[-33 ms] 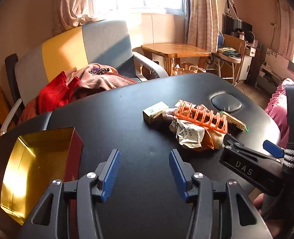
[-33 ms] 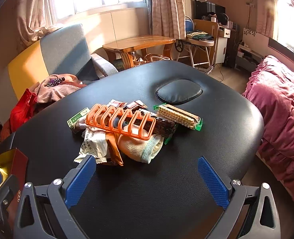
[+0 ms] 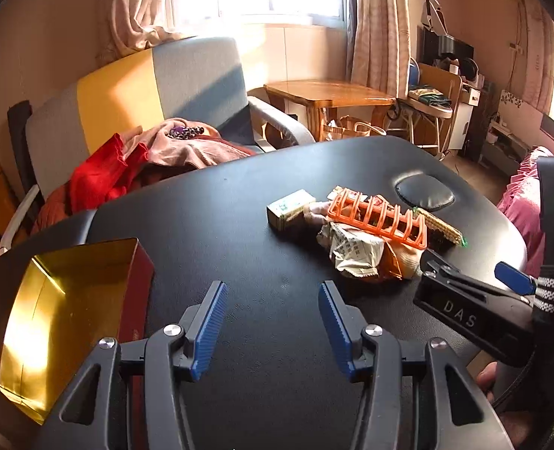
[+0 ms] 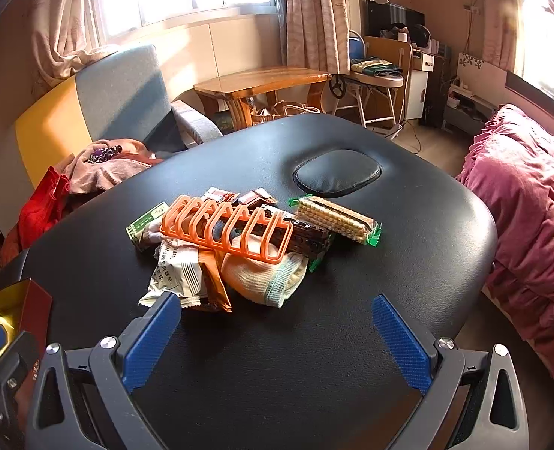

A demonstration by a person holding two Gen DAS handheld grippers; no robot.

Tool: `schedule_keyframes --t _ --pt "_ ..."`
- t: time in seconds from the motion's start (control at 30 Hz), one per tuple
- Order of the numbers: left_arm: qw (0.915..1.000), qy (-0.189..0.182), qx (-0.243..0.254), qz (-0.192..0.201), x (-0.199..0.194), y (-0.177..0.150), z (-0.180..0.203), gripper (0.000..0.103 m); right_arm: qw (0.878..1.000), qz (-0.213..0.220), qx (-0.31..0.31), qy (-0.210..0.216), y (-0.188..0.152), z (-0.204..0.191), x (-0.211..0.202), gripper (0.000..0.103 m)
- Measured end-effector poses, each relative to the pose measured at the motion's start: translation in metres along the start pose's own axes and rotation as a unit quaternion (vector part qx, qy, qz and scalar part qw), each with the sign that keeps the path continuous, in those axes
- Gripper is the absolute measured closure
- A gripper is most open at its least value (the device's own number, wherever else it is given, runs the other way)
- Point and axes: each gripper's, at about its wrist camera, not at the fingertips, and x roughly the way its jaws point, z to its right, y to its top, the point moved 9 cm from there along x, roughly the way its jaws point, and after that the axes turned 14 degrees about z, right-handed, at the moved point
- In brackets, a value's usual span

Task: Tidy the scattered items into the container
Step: 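Move both tools toward the pile of items on the table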

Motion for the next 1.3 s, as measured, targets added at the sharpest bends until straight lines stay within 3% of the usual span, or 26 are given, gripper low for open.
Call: schedule_keyframes --t 0.17,0.23,0.47,0.7,0.97,1.2,1.3 --pt "0.9999 -0.005 0.011 0.002 -0.005 -0.013 0.009 0.051 1.000 -0.001 0.006 0.009 -0.001 0.002 -0.002 0.000" --pt "0.9996 -0.014 0.014 -0.021 0.001 -0.023 0.012 0.051 1.000 -0.009 0.004 0.016 0.000 0.003 0.000 0.000" --pt "0.9961 -0.033 0.014 -0.080 0.021 -0.068 0.003 0.051 0.992 -0.003 0.025 0.127 -0.010 -0.005 0.004 0.000" --pt "0.9891 -0.043 -0.007 -0.140 0.037 -0.117 -0.010 0.051 0.967 -0.029 0.038 0.252 0.000 -0.039 0.021 0.000" --pt "0.9914 -0.043 -0.002 -0.123 0.030 -0.130 -0.014 0.050 0.966 -0.026 0.001 0.259 0.020 -0.080 0.060 0.000" --pt "0.9904 -0.061 -0.022 -0.122 0.025 -0.129 -0.017 0.045 0.969 -0.051 -0.040 0.239 0.029 -0.096 0.099 0.000" --pt "0.9901 -0.062 -0.023 -0.124 0.024 -0.129 -0.018 0.045 0.964 -0.067 -0.053 0.252 0.026 -0.103 0.100 0.000"
